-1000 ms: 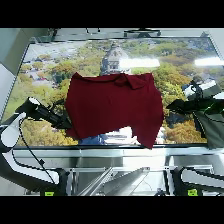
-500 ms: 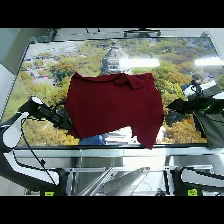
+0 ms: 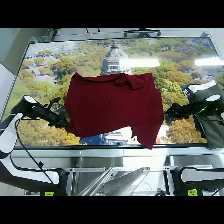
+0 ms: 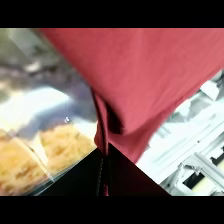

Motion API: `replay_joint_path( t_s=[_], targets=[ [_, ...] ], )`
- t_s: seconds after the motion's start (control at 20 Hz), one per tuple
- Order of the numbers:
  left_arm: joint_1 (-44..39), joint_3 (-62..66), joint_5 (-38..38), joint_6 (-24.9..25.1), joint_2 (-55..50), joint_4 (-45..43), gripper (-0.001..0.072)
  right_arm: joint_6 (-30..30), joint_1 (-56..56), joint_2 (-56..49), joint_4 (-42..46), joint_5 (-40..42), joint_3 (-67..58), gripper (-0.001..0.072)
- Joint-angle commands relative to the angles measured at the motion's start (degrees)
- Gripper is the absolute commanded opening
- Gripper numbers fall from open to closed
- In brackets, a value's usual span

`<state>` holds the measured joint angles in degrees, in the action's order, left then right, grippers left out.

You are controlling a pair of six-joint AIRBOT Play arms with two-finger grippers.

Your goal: Fold the shirts.

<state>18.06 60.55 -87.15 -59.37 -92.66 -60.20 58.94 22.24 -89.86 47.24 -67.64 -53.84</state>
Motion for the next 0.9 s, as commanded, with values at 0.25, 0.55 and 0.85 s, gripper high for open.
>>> replay_joint_path(
  t_s=[0.25, 0.55, 0.85],
  targets=[
    [1.14, 0.07, 0.7, -0.31, 2.14, 0.31, 0.0, -3.28, -6.38, -5.51, -6.19, 2.54, -0.55, 0.0312],
    [1.27, 0.07, 2.47, -1.36, 2.36, 0.46, 0.0001, -4.61, -6.29, -5.29, -9.16, -1.79, -2.34, 0.0019],
    [3.72, 0.09, -0.44, 2.19, 16.52, 19.65, 0.0013, -11.19, -2.54, 10.86, -30.05, -10.8, -9.38, 0.0018]
  ],
)
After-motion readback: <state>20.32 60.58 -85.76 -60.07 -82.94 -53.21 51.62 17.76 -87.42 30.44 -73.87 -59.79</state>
